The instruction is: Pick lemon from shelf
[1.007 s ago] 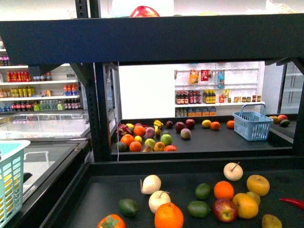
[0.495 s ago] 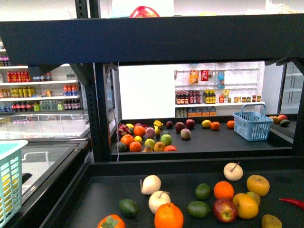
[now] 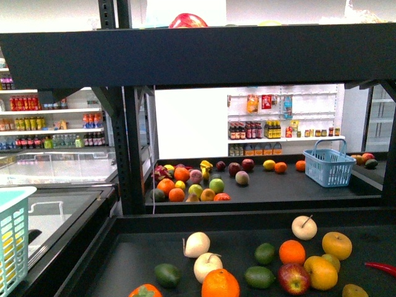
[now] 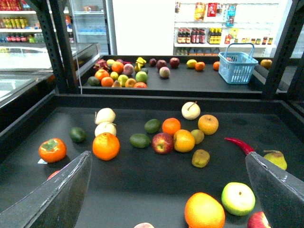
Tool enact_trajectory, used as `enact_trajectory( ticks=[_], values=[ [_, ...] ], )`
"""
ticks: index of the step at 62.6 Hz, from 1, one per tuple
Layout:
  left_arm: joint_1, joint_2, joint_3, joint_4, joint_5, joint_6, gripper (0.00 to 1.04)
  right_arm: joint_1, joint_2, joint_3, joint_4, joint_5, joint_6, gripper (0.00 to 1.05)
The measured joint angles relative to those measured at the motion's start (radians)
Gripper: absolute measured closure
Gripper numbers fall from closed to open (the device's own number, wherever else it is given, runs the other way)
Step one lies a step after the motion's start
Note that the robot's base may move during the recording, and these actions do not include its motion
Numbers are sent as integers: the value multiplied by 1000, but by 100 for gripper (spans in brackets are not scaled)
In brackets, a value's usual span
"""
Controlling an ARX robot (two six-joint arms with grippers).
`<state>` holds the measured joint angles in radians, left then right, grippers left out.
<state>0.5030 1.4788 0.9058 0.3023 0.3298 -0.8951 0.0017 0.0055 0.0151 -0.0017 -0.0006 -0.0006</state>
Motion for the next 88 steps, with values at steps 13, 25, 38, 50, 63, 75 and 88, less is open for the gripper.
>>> enact_trajectory(
  ticks=[13,25,38,50,63,75,88],
  values=[
    [-89,-356,-173,-75,5,409,17,0,0,0,0,0,0,7],
    [-446,-871,-537,-101,-296,826,58,0,0,0,0,0,0,7],
    [-499,-1041,-691,-86,-330,876,102,0,0,0,0,0,0,7],
    [-500,-1112,-763,-83,-330,881,102,0,0,0,0,0,0,7],
    [-500,-1182,-814,-95,-330,883,102,0,0,0,0,0,0,7],
    [-500,-1242,-847,-124,-330,884,102,0,0,0,0,0,0,7],
    [-500,-1317,-869,-168,-330,884,102,0,0,0,0,0,0,7]
  ],
)
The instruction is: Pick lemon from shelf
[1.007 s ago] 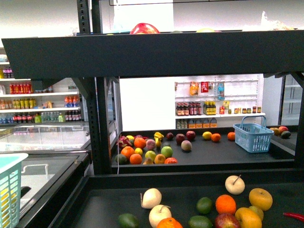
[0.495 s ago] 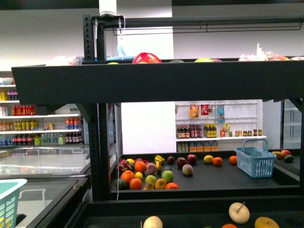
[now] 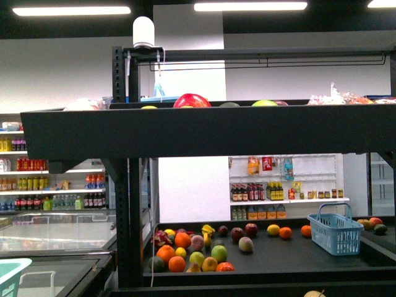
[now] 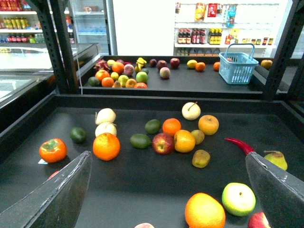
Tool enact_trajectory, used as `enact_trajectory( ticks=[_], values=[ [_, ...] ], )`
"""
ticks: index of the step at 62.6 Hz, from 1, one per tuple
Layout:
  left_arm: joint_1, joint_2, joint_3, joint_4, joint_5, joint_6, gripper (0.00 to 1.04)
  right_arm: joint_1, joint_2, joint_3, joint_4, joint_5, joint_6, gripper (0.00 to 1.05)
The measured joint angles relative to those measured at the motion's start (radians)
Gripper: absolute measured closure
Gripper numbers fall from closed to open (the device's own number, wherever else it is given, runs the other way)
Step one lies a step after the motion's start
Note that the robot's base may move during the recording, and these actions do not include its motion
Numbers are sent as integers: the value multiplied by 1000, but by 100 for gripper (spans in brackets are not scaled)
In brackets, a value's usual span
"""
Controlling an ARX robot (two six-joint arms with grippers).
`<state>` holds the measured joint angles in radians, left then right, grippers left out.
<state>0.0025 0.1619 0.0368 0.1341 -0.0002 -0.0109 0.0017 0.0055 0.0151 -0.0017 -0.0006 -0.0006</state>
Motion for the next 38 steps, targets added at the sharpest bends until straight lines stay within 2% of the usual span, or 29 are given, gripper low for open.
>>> enact_trajectory(
  ticks=[5,27,32,38],
  values=[
    [0,-123,-23,-127,1,0,102,0,0,0,0,0,0,7],
    [-1,-156,-23,-133,0,0,102,0,0,0,0,0,0,7],
    [-1,-156,-23,-133,0,0,83,0,0,0,0,0,0,7],
    [-1,-156,-23,-133,0,0,65,0,0,0,0,0,0,7]
  ],
)
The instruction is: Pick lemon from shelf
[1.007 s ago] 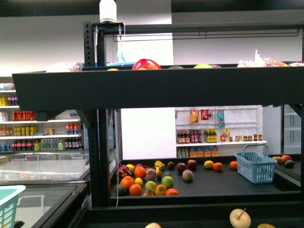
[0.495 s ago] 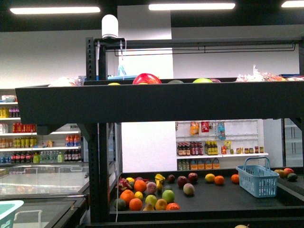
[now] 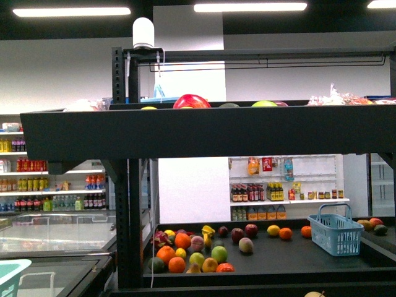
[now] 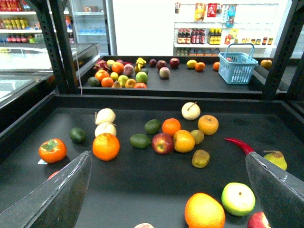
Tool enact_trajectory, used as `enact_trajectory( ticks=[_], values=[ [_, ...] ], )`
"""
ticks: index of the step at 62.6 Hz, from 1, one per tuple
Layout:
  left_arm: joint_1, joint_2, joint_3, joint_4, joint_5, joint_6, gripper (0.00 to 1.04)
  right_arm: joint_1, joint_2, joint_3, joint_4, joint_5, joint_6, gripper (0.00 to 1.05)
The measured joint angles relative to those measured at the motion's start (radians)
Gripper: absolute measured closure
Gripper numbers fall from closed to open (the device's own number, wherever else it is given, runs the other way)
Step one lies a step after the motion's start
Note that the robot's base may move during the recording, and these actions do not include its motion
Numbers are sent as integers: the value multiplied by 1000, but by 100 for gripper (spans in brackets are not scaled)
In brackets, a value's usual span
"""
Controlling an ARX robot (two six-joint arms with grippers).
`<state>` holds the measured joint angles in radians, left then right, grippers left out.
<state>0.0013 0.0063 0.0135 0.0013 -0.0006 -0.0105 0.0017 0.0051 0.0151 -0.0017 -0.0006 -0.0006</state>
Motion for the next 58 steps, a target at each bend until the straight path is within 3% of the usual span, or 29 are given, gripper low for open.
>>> enact_trajectory(
  ticks=[19,58],
  values=[
    [0,0,0,0,0,1,7,0,0,0,0,0,0,7],
    [0,0,0,0,0,2,8,0,0,0,0,0,0,7]
  ],
)
